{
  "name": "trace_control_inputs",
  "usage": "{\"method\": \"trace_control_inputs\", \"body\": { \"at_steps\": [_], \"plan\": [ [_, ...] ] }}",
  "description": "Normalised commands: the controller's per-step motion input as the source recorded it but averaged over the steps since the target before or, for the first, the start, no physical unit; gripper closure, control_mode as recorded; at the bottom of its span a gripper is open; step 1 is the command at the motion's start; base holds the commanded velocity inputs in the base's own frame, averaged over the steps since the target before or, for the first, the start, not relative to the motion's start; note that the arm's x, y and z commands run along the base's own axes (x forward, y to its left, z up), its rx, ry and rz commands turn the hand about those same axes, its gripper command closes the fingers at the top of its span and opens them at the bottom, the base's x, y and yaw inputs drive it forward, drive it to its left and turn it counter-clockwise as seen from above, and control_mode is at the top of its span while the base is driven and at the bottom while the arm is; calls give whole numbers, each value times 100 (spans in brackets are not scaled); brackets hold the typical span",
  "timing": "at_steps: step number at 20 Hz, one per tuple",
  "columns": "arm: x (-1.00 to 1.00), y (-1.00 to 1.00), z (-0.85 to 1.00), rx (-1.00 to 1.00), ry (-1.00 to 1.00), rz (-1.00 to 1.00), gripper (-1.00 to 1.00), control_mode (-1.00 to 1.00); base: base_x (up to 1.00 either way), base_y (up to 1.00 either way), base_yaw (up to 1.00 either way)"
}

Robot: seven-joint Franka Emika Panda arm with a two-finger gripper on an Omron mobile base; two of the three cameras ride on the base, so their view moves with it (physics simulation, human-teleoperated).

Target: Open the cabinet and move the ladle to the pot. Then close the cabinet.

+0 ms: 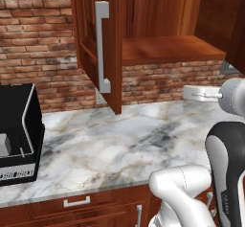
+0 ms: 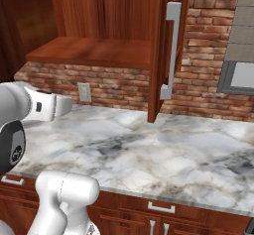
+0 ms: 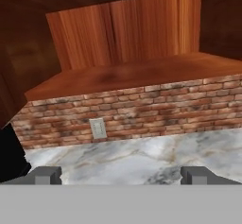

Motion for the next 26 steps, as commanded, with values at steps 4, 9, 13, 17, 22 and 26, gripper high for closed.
{"method": "trace_control_inputs", "body": {
  "at_steps": [4, 9, 13, 17, 22, 26],
  "plan": [
    [-36, -4, 7, 0, -1, -7, -100, -100, 0, 0, 0],
    [-44, -16, 10, 0, 0, -10, -100, -100, 0, 0, 0],
    [-30, -26, 14, 5, 0, -11, -100, -100, 0, 0, 0],
    [-17, -41, 14, 20, 1, -4, -100, -100, 0, 0, 0],
    [-23, -33, 0, 20, 0, 1, -100, -100, 0, 0, 0],
    [-23, -26, 0, 18, 0, 2, -100, -100, 0, 0, 0]
  ]
}}
